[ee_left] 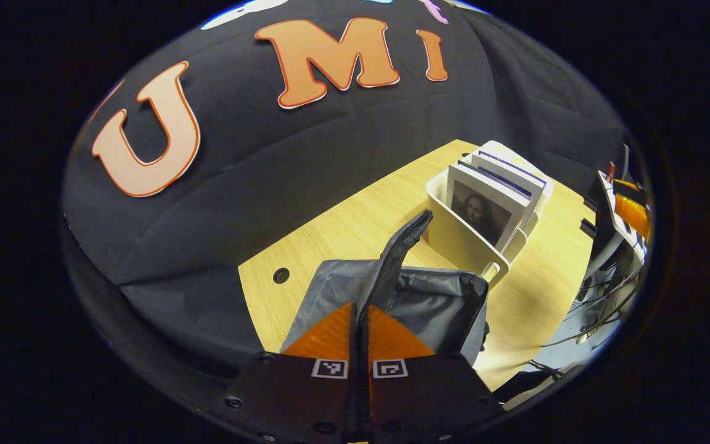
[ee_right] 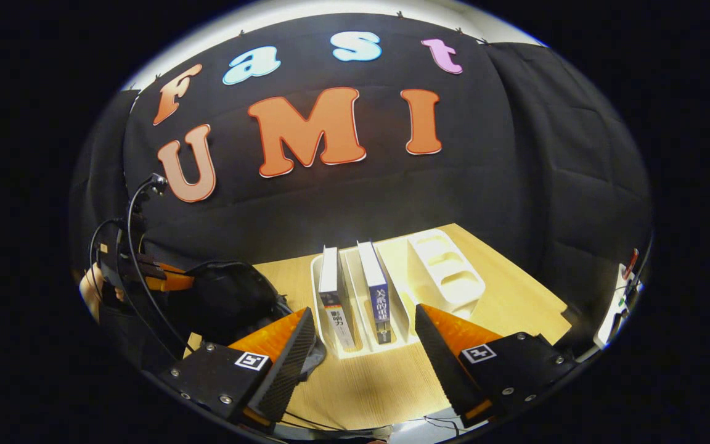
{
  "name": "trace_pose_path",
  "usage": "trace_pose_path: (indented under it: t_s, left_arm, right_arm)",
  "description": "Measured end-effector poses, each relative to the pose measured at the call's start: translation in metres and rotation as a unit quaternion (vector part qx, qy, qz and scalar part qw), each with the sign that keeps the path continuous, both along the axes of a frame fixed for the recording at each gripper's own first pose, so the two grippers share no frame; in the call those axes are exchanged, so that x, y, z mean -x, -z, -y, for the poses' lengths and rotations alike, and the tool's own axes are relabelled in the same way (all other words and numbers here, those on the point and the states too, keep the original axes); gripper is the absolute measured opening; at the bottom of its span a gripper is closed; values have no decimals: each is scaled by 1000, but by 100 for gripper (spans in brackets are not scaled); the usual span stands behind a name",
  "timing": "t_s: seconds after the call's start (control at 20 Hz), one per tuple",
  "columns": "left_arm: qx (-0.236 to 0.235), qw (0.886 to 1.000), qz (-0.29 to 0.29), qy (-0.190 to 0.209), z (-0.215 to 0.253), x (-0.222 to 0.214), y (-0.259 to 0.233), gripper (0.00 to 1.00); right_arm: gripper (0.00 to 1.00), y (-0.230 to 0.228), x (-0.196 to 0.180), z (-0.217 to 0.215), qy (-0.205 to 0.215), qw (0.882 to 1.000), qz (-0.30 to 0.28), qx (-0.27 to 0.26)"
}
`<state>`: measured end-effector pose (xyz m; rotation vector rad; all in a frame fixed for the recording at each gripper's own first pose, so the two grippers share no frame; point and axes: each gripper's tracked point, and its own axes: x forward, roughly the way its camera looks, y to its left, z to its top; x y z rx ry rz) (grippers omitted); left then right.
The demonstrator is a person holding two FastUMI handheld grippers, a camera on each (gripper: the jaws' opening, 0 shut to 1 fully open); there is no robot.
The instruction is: Open the schoolbag, grab two books from the bookshelf and put them into the schoolbag.
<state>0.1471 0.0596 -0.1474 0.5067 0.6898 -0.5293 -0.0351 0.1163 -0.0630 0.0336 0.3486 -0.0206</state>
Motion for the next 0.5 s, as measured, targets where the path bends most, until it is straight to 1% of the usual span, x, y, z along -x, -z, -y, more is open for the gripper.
trace_pose_path:
  t_s: [0.1,0.3,0.5]
  left_arm:
    - [2,1000,0,-6,3,1,0,1]
    - [-4,1000,8,-14,6,5,-1,0]
    - [-3,1000,2,-23,8,8,0,0]
  right_arm:
    - [98,-12,-24,-12,-27,999,-19,-7]
    - [98,-26,-80,-30,-62,995,-74,8]
    - [98,-25,-136,-55,-84,986,-147,-3]
